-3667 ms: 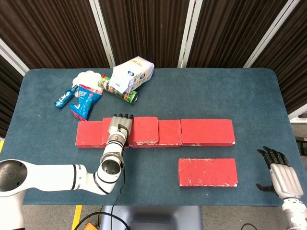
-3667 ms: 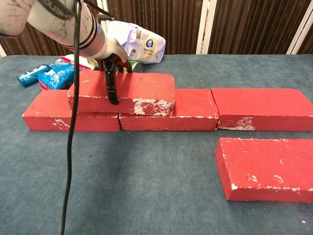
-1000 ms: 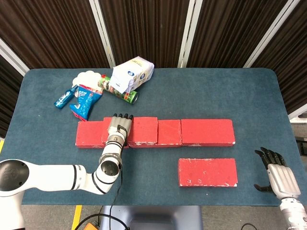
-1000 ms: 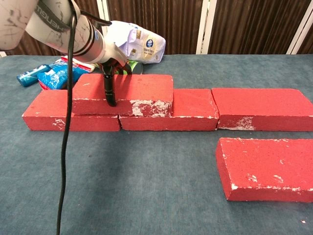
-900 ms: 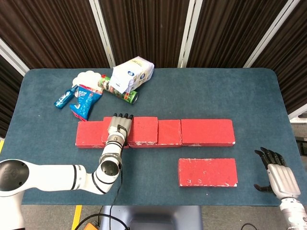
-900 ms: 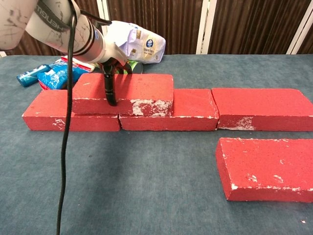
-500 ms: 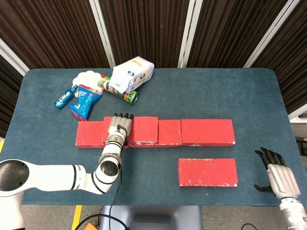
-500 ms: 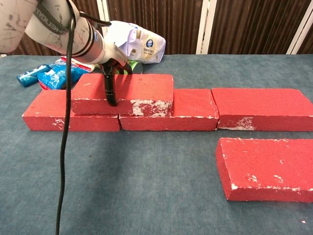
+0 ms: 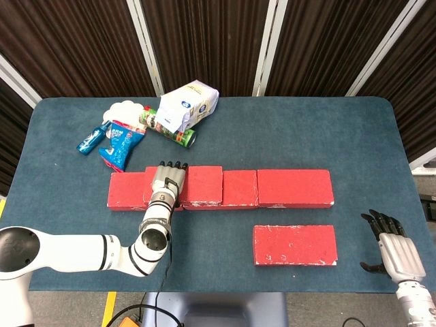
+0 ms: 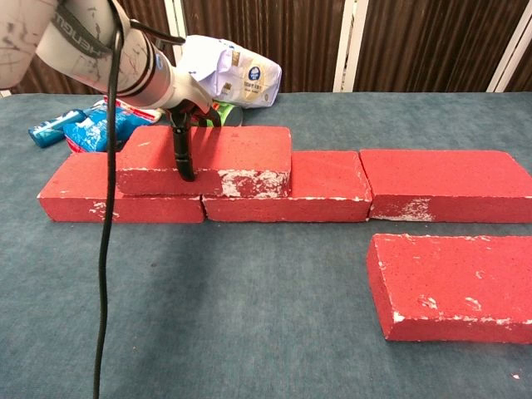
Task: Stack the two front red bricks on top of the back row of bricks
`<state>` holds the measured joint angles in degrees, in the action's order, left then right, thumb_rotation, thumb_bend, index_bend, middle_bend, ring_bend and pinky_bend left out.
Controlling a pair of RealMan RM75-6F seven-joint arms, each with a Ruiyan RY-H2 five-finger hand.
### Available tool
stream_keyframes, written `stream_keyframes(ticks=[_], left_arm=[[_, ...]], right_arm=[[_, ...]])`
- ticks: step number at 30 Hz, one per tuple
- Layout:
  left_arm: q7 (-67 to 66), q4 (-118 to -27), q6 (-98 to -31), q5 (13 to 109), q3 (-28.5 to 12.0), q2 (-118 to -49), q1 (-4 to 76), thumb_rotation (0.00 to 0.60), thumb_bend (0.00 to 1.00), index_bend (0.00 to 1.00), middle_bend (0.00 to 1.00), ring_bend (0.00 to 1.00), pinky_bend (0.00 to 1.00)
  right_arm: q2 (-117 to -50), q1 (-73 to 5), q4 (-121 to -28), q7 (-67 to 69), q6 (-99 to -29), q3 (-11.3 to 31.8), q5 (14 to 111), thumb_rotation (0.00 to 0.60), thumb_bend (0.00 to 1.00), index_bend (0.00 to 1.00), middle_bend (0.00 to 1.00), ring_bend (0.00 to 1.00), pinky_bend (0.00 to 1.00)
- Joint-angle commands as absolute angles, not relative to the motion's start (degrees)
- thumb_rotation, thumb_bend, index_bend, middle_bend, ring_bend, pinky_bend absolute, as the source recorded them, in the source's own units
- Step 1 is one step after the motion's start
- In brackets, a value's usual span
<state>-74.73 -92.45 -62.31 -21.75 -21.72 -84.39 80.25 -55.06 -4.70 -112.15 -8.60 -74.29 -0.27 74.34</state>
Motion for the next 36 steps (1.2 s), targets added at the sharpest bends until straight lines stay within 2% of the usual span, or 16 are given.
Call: stream_keyframes(ticks=[1, 23, 27, 36], left_arm=[[-74.6, -92.3, -62.2, -21.8, -21.6, -84.4, 80.2, 0.6, 0.21, 0.0, 0.0, 0.0, 0.07], [-74.2, -92.3, -62.2, -21.3, -21.5, -84.3, 80.2, 0.6, 0.2, 0.0, 0.0, 0.0, 0.06], [-74.3, -92.6, -62.7, -21.3, -21.5, -84.2, 80.4, 0.6, 0.0, 0.0, 0.0, 0.0, 0.06], [-74.2, -92.4, -62.9, -20.9, -21.3, -84.3, 80.3, 0.6, 0.0, 0.0, 0.0, 0.0, 0.06]], right_arm=[[-55.1, -4.7, -112.2, -8.7, -74.3, -0.3, 74.3, 0.6, 0.0, 0.23, 0.14, 0.07, 0.0], [-55.1, -4.8, -112.2, -8.6, -74.0, -0.3, 74.1, 0.6, 0.0, 0.23, 0.13, 0.07, 0.0], [-55.1, -4.9, -112.3, -8.8, -73.9, -0.3, 73.9, 0.6, 0.0, 0.23, 0.14, 0.07, 0.0], [-55.2, -4.8, -112.3, -8.7, -74.1, -0.3, 73.9, 0.6, 0.0, 0.23, 0.14, 0.07, 0.0]])
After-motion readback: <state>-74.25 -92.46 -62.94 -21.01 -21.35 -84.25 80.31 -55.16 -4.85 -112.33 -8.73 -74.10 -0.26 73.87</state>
